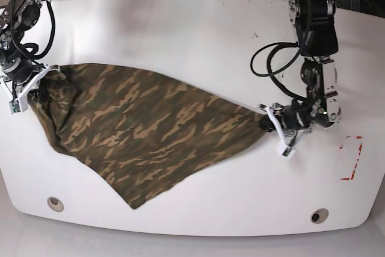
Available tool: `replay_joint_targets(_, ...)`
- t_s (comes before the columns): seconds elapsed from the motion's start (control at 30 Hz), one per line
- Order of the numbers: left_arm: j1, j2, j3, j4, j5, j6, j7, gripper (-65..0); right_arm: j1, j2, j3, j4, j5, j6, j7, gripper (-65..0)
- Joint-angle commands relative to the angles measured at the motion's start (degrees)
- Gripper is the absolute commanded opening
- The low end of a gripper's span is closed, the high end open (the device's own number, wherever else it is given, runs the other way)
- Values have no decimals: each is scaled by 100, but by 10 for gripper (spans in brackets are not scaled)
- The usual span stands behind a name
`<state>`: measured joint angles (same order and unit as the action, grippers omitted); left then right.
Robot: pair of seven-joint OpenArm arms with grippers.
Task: Layout the t-shirt on the table in an organized manner, then fold the t-shirt properly
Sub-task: 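Move the left gripper to the shirt's corner and grasp it, then pull the grasped corner with the left gripper away from the right gripper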
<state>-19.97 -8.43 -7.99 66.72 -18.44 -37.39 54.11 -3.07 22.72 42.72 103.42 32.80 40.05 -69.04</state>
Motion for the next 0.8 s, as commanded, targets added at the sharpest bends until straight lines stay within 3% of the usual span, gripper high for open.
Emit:
replay_joint_targets(0.0, -135, -270, -129, 111, -51, -160, 53, -650, 57, 124, 31, 107, 48, -5, 139, -650)
replay_joint_targets(0.47, 348, -1219, -1192, 357, -42, -261, 554, -650, 30, -123, 5, 116, 65, -5, 139, -650)
replay_joint_targets(0.77, 1438, -1456, -1764, 1491, -24, -261, 563, -650, 21, -202, 5, 107, 48, -5, 139, -650)
